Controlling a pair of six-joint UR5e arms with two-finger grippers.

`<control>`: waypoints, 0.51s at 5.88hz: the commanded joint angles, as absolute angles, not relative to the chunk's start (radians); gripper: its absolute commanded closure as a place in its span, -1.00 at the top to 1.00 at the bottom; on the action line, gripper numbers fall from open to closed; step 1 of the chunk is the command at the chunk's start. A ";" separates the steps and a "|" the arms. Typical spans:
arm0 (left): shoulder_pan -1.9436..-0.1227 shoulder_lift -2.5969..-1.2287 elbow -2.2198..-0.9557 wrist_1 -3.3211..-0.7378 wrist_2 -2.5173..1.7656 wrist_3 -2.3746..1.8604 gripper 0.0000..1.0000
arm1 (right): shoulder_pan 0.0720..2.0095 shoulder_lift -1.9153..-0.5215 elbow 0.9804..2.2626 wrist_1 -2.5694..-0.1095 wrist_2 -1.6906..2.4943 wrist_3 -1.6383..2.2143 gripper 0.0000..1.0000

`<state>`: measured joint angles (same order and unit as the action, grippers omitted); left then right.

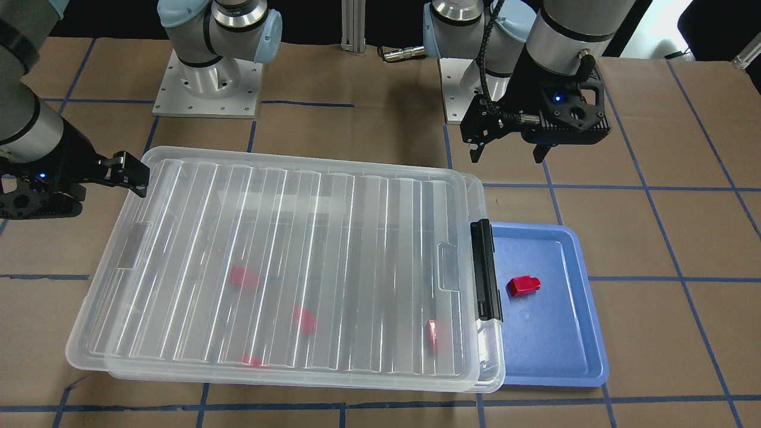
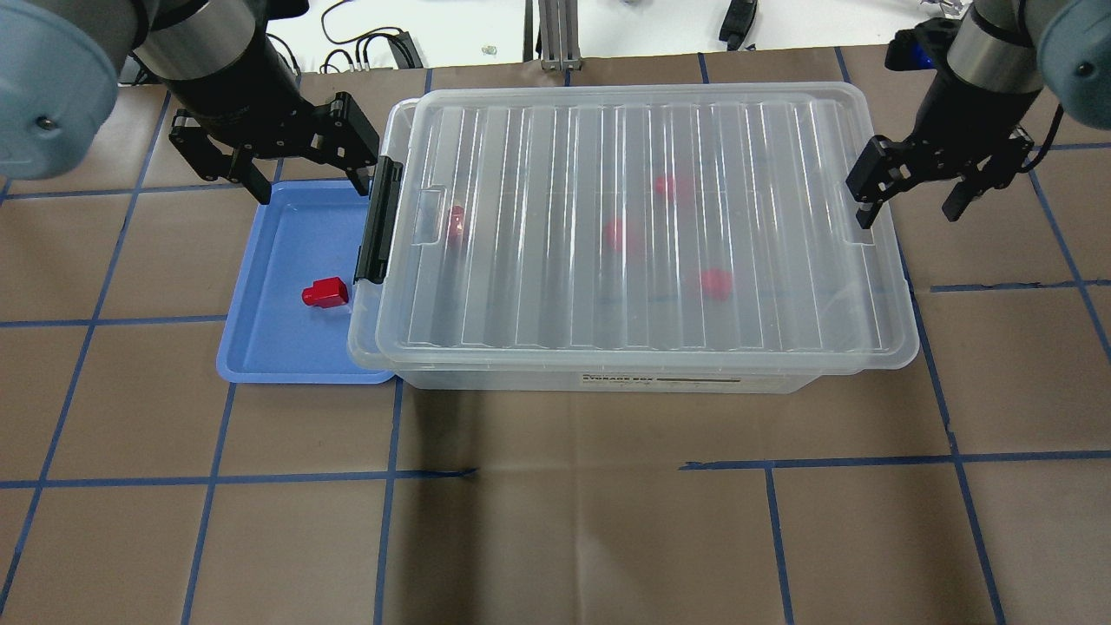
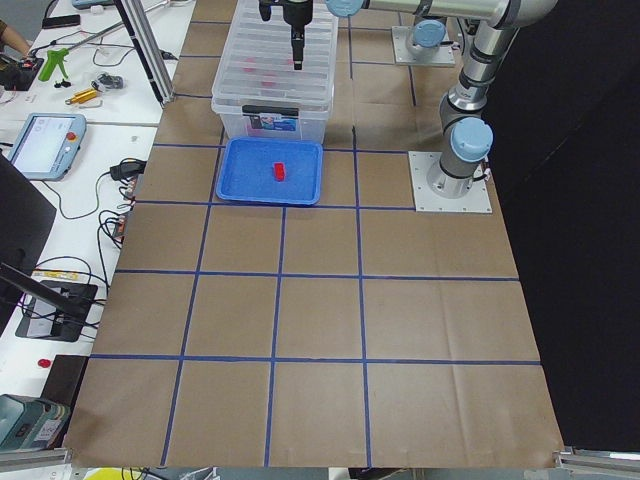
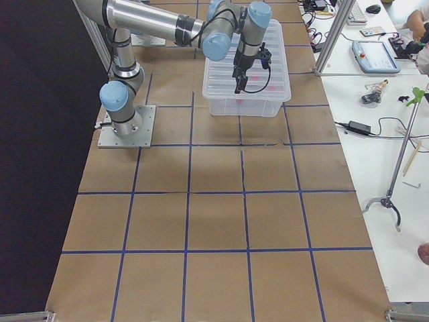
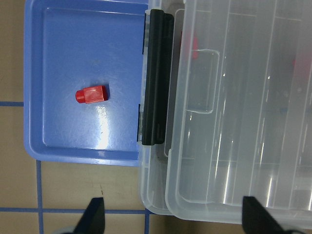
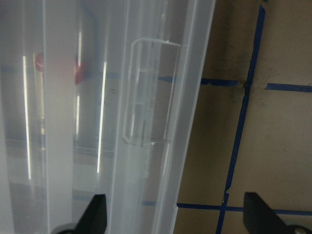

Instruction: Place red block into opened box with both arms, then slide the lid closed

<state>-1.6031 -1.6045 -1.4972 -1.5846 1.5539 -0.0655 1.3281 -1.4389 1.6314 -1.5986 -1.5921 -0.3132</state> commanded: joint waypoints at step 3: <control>-1.585 -1.608 -1.494 -1.585 1.548 0.040 0.97 | 1.290 -1.437 1.819 -1.907 -1.603 -0.351 1.00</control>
<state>-1.5945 -1.6063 -1.4960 -1.5846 1.5511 -0.0256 1.2917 -1.4379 1.8055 -1.8745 -1.6013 -0.3509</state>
